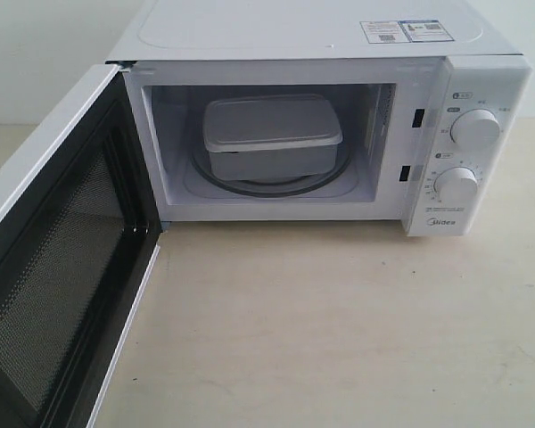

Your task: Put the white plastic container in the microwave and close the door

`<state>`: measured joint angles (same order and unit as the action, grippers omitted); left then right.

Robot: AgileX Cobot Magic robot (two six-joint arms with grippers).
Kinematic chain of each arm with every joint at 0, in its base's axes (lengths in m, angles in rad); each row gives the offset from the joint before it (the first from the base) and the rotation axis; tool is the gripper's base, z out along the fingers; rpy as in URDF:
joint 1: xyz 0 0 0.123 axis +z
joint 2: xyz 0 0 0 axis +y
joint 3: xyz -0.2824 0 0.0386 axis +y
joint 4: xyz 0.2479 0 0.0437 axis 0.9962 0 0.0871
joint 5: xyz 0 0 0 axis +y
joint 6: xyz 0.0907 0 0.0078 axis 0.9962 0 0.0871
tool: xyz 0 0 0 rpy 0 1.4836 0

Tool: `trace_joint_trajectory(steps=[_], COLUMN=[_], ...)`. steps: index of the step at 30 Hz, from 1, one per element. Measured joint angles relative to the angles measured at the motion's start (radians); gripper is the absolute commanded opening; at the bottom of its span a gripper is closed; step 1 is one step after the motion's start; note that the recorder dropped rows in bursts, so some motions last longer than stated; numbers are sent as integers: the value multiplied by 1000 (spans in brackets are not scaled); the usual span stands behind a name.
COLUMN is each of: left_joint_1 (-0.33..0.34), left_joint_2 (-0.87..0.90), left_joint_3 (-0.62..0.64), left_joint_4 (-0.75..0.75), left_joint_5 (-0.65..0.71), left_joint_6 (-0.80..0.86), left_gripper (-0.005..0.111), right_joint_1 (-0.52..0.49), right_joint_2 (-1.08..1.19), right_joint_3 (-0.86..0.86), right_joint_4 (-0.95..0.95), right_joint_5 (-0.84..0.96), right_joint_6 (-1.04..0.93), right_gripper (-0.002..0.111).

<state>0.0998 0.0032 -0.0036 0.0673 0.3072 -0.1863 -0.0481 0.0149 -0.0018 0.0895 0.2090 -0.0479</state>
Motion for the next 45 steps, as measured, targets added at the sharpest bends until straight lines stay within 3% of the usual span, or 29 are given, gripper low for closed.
trace_joint_trajectory(steps=[4, 8, 45], left_joint_1=[0, 0, 0], left_joint_2=[0, 0, 0], left_joint_3=[0, 0, -8], left_joint_4=[0, 0, 0], left_joint_5=[0, 0, 24], left_joint_6=[0, 0, 22], left_gripper=[4, 4, 4], right_joint_1=[0, 0, 0], right_joint_2=[-2, -2, -2], right_joint_3=[2, 2, 2], right_joint_4=[-126, -135, -124], right_joint_5=[59, 126, 136], right_joint_6=[143, 154, 154], right_gripper=[0, 0, 0])
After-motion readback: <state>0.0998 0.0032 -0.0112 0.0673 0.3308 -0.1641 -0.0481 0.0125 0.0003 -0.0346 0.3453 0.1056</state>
